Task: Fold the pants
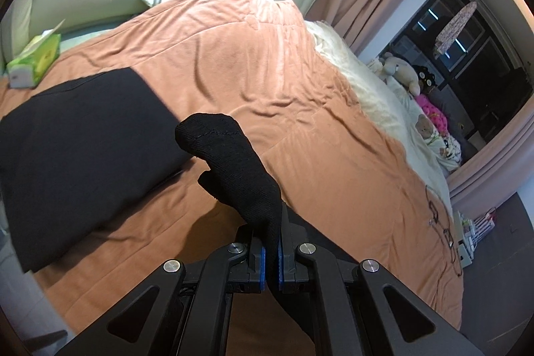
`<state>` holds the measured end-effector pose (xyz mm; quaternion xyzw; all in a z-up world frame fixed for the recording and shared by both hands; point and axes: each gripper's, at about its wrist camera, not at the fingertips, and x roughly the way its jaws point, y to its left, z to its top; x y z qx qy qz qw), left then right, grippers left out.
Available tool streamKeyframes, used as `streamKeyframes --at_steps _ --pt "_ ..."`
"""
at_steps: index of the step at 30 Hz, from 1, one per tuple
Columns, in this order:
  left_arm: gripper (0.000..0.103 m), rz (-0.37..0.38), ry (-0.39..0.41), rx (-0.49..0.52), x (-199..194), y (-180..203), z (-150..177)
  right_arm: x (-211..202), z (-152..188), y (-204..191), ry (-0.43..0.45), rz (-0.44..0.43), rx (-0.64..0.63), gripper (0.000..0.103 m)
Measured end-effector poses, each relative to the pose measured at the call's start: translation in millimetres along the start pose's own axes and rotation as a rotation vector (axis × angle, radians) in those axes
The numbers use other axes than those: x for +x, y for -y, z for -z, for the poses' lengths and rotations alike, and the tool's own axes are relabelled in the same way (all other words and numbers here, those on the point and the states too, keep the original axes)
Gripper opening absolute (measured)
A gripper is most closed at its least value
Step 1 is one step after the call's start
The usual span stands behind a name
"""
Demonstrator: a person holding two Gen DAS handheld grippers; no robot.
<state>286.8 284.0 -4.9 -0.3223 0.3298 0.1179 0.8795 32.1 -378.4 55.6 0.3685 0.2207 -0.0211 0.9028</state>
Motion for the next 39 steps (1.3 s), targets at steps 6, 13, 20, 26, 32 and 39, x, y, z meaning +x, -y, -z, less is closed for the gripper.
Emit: streamKeyframes --at_steps 6,13,20,26,32,39 --pt "0.005 -0.023 -0.052 -0.009 11.9 -31.4 31.9 2.4 16.7 27.3 -0.027 0.026 0.006 0.007" --pt "0.006 -0.056 -0.134 -0.023 49.8 -68.9 69.6 21.2 37.6 54.0 -0.054 0.073 0.042 0.007" --pt "0.028 -0.067 -0.173 -0.027 47.3 -92.4 85.8 20.6 35.8 48.9 -0.042 0.09 0.067 0.006" --pt "0.032 -0.044 -0.184 -0.071 28.6 -118.7 94.6 12.6 38.4 39.9 -0.011 0.088 0.06 0.006" --pt "0.035 -0.036 -0.157 -0.08 3.8 -138.0 96.1 13.7 46.5 44.0 0.007 0.099 0.081 0.006" --pt "0.035 -0.027 -0.176 -0.069 15.7 -134.4 91.6 7.8 56.1 54.1 0.006 0.105 0.087 0.006"
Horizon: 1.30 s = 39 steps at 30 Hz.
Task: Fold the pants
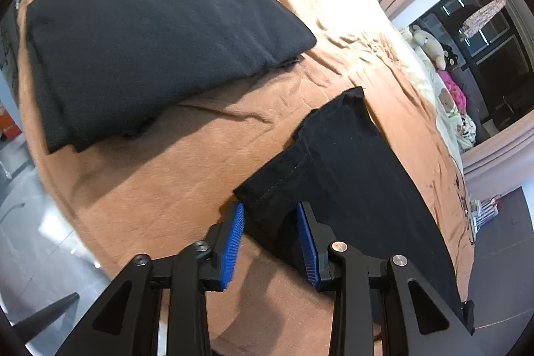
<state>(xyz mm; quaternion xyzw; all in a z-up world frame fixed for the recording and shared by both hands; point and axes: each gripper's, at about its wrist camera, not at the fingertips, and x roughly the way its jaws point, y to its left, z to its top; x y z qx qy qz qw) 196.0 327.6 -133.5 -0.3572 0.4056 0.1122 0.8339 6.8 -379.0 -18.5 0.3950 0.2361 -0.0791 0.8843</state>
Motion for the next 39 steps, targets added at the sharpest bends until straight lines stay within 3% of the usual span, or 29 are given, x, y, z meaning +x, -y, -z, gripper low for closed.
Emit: streamKeyframes --at_steps 2,3,4,7,10,14,16,18,23,28,39 --pt "0.029 -0.012 0.014 0.015 2.0 8.0 -4.3 1.9 0.4 1.3 -0.009 0.004 0.007 0.006" --pt "0.011 -0.005 0.024 0.024 1.1 12.7 -7.4 3.6 -0.5 1.2 -0.013 0.006 0.01 0.006" --pt "0.005 0.003 0.027 0.033 -0.1 16.0 -10.4 5.1 -1.1 0.7 -0.019 0.009 0.01 0.006" --pt "0.005 0.019 0.071 0.034 -9.6 21.9 -19.5 5.5 -2.1 3.2 -0.045 0.011 0.019 0.007" --pt "0.006 -0.015 0.039 0.025 -3.1 16.7 -23.2 7.2 -2.6 4.4 -0.086 0.03 0.014 0.01" --pt "0.014 -0.033 0.01 0.022 -1.5 5.9 -18.7 -7.0 0.5 -2.6 -0.118 0.068 -0.032 0.021" --pt "0.018 -0.044 0.018 0.025 -6.4 1.8 -18.7 -20.8 0.1 -7.1 -0.114 0.063 -0.054 0.047" --pt "0.024 -0.058 0.027 0.021 -12.5 0.1 -21.0 -37.1 -1.7 -16.7 -0.086 0.076 -0.095 0.058" --pt "0.046 -0.083 0.072 0.052 -27.2 6.3 -31.1 -61.1 -7.5 -47.5 -0.037 0.064 -0.207 0.06" --pt "0.047 -0.068 0.064 0.104 -21.4 32.4 -45.5 -41.5 -7.3 -88.6 -0.066 0.047 -0.348 0.06" --pt "0.047 -0.068 -0.01 0.227 29.9 95.9 -69.9 39.1 -14.7 -164.8 -0.189 -0.002 -0.567 0.06"
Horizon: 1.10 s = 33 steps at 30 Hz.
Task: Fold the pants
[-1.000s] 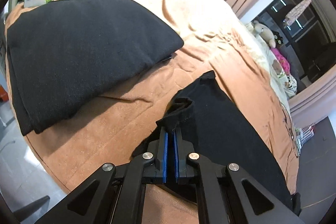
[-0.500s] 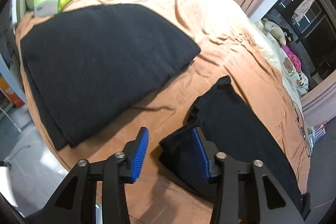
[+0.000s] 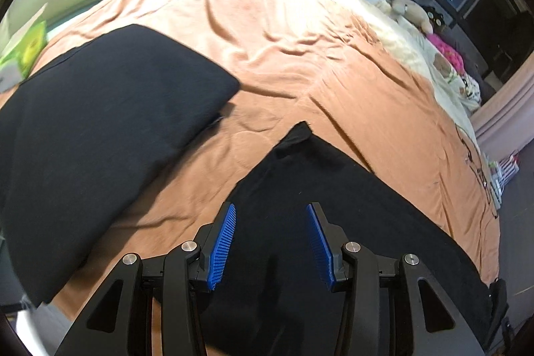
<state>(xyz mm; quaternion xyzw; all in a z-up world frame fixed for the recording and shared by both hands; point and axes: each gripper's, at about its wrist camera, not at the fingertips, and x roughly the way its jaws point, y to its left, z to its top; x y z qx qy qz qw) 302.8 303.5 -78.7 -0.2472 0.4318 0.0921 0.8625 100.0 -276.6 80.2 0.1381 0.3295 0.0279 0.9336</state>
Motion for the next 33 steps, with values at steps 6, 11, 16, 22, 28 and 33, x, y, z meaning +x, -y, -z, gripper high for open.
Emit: streamKeyframes --at_steps 6,11,16,22,28,33 --pt "0.047 -0.017 -0.015 0.035 25.4 20.0 -14.9 43.6 -22.7 -30.3 -0.063 -0.017 -0.127 0.06" --pt "0.047 -0.029 -0.035 0.062 47.9 36.7 -24.9 79.3 -44.8 -57.3 -0.11 -0.041 -0.228 0.06" --pt "0.052 -0.03 -0.051 0.083 65.4 58.9 -27.1 106.5 -55.7 -79.9 -0.138 -0.06 -0.305 0.06" --pt "0.055 -0.099 -0.045 0.032 83.3 68.4 -40.1 139.9 -62.4 -104.2 -0.172 -0.047 -0.424 0.06" --pt "0.055 -0.178 -0.041 -0.038 101.7 65.8 -51.2 170.5 -66.3 -119.0 -0.18 -0.028 -0.503 0.06" --pt "0.055 -0.285 -0.03 -0.096 116.7 66.0 -56.0 187.2 -65.7 -130.3 -0.188 -0.061 -0.54 0.06"
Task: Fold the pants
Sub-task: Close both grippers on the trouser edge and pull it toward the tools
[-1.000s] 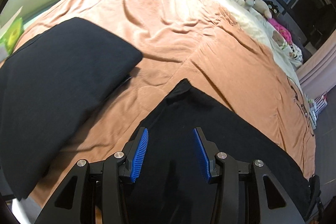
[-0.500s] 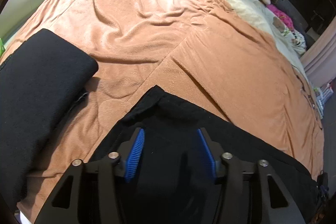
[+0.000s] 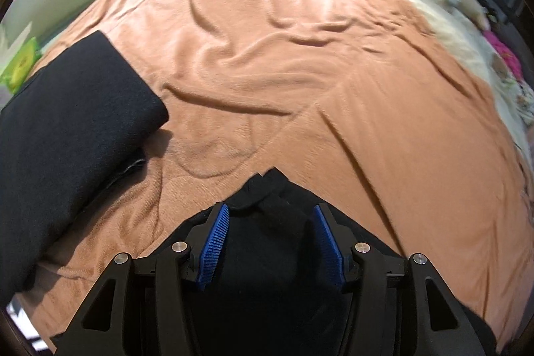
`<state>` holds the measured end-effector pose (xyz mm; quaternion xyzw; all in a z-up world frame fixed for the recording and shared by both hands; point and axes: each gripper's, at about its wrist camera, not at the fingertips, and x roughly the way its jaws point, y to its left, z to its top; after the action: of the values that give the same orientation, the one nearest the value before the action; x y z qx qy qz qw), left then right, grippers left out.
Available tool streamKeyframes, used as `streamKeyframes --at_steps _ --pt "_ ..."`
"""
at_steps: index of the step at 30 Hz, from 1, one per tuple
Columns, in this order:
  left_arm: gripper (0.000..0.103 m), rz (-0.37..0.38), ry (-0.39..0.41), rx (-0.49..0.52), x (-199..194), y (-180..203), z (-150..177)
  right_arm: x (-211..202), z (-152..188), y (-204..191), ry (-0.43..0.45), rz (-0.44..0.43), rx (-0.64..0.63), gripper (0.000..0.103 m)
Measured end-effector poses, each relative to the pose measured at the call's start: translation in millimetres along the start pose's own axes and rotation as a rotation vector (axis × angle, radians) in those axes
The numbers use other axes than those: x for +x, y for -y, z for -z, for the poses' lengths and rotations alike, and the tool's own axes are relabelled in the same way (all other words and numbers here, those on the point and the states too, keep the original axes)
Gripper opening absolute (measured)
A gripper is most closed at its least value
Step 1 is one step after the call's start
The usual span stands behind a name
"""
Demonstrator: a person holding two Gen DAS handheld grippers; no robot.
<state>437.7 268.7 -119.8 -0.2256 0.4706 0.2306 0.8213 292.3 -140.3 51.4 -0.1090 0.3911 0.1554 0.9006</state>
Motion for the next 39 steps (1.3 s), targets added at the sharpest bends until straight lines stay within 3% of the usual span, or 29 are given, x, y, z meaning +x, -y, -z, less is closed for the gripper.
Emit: streamKeyframes --at_steps 4,13,18,20,25,28,34,39 --pt "0.055 -0.053 -0.042 -0.068 17.7 3.2 -2.3 8.5 -6.1 -5.8 -0.003 -0.018 -0.051 0.06" --pt "0.055 -0.178 -0.095 -0.034 32.8 17.7 -5.4 32.2 -22.6 -13.2 -0.043 -0.09 -0.162 0.06" --pt "0.028 -0.214 -0.111 -0.018 30.1 17.6 -3.5 40.9 -30.4 -23.8 -0.059 -0.166 -0.225 0.059" --pt "0.023 -0.207 -0.113 -0.02 28.5 16.8 -3.1 45.9 -31.9 -27.3 -0.08 -0.191 -0.248 0.055" --pt "0.013 -0.17 -0.108 -0.036 21.0 12.9 -3.2 67.9 -34.8 -34.1 -0.153 -0.197 -0.27 0.016" --pt "0.009 -0.143 -0.103 -0.04 15.5 11.9 -5.1 68.9 -36.8 -34.5 -0.146 -0.204 -0.272 0.0" --pt "0.007 -0.064 -0.075 -0.071 1.9 10.7 -10.0 51.0 -43.2 -33.5 -0.065 -0.16 -0.245 0.0" --pt "0.007 -0.058 -0.072 -0.068 3.6 17.2 -12.6 49.5 -52.4 -38.0 -0.027 -0.086 -0.223 0.0"
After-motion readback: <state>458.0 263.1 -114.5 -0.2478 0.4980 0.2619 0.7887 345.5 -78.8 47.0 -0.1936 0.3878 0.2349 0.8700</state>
